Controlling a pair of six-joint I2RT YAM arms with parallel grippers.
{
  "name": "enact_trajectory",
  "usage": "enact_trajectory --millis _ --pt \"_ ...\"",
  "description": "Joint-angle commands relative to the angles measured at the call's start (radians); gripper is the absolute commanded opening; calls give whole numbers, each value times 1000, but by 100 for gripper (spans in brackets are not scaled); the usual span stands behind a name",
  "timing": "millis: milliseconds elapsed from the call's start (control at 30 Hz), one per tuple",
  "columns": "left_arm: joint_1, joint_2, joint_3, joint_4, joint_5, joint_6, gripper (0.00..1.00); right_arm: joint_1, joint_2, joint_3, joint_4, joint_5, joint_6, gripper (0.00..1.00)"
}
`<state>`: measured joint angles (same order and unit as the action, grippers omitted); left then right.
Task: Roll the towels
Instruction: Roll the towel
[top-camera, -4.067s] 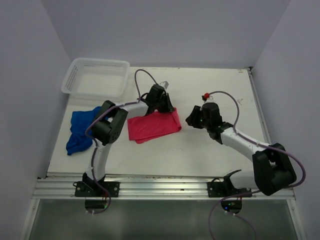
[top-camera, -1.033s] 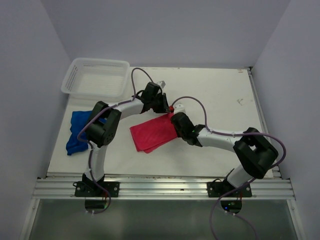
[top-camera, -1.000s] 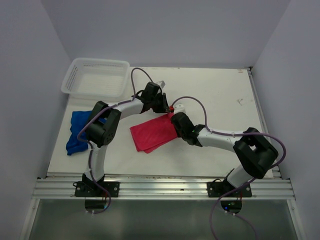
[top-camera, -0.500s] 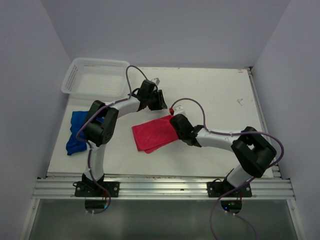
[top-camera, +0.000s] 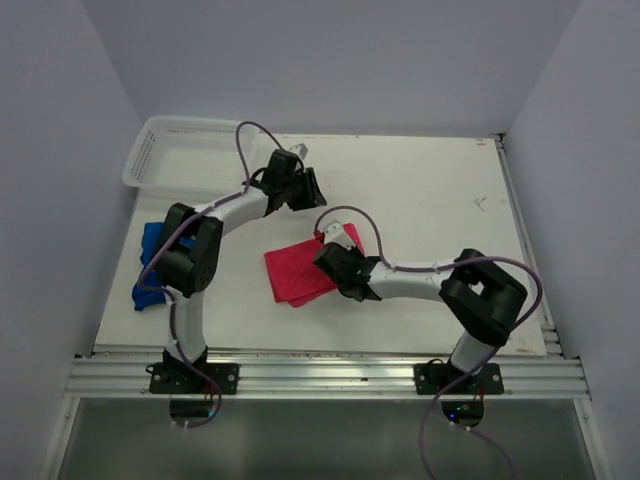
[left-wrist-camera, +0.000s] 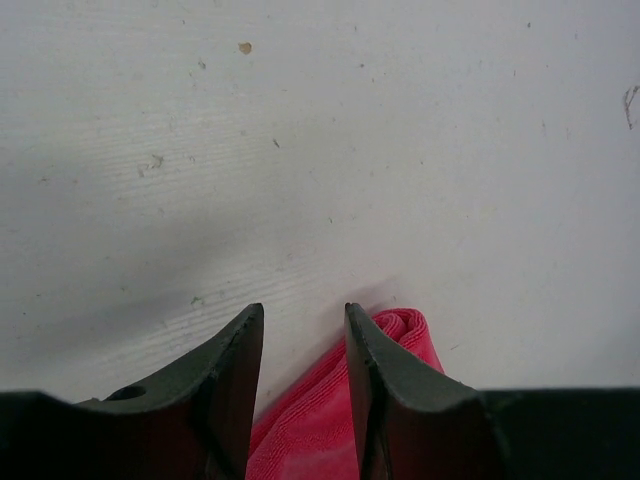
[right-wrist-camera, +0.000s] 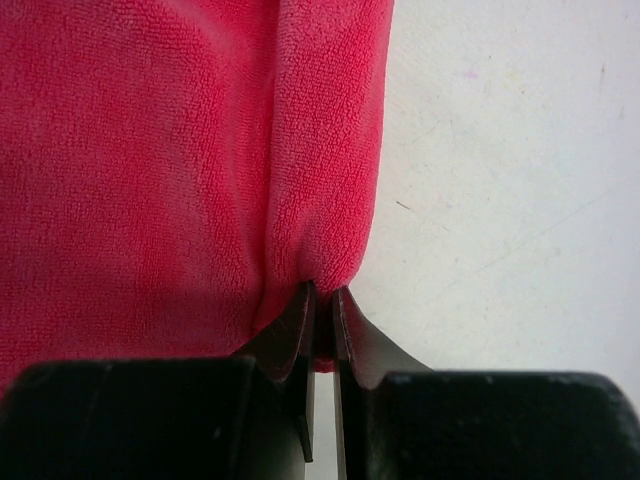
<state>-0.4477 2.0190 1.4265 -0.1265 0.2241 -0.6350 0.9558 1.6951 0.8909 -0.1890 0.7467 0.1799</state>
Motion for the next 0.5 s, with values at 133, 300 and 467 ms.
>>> enact_trajectory --millis 133,300,467 --pt "18 -74 -18 8 21 -5 42 66 103 118 -128 216 -34 0" --pt "20 -89 -3 8 34 -2 42 116 165 164 -154 266 -79 0" --pt "20 -101 3 5 46 6 42 170 222 203 -170 299 -137 0"
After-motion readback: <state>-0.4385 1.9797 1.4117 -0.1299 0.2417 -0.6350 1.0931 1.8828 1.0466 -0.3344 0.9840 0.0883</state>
